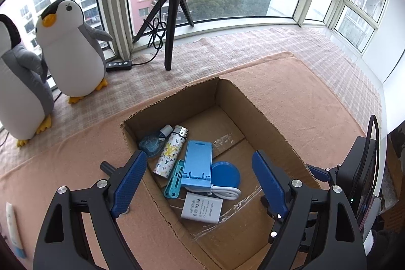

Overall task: Organize rigid objects
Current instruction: 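Carry the phone stand into the box and open the left gripper, then move the left gripper to the key ring on the mat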

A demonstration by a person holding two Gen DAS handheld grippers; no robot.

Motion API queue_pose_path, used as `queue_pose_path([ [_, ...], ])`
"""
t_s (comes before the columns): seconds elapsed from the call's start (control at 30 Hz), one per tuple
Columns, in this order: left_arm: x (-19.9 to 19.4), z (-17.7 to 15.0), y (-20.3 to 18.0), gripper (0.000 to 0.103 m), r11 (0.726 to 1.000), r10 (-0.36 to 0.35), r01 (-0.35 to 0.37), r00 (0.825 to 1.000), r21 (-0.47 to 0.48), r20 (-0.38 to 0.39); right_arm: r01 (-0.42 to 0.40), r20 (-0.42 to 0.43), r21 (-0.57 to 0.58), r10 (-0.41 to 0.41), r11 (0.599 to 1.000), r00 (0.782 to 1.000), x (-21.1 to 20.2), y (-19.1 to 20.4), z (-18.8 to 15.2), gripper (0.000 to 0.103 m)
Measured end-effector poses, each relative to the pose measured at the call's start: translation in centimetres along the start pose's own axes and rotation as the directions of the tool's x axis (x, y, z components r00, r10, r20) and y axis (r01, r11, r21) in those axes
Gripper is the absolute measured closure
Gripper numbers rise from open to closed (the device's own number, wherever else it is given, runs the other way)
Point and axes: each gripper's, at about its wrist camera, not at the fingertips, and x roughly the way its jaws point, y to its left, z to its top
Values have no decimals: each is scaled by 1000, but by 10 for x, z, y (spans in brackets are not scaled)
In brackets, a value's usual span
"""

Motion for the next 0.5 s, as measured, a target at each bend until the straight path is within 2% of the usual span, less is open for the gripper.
queue_pose_path([
  [0.5, -3, -3, 3, 17, 1000, 1, -2, 1000, -4, -10, 0, 0, 1, 0, 1000, 1000, 0, 0, 0, 11],
])
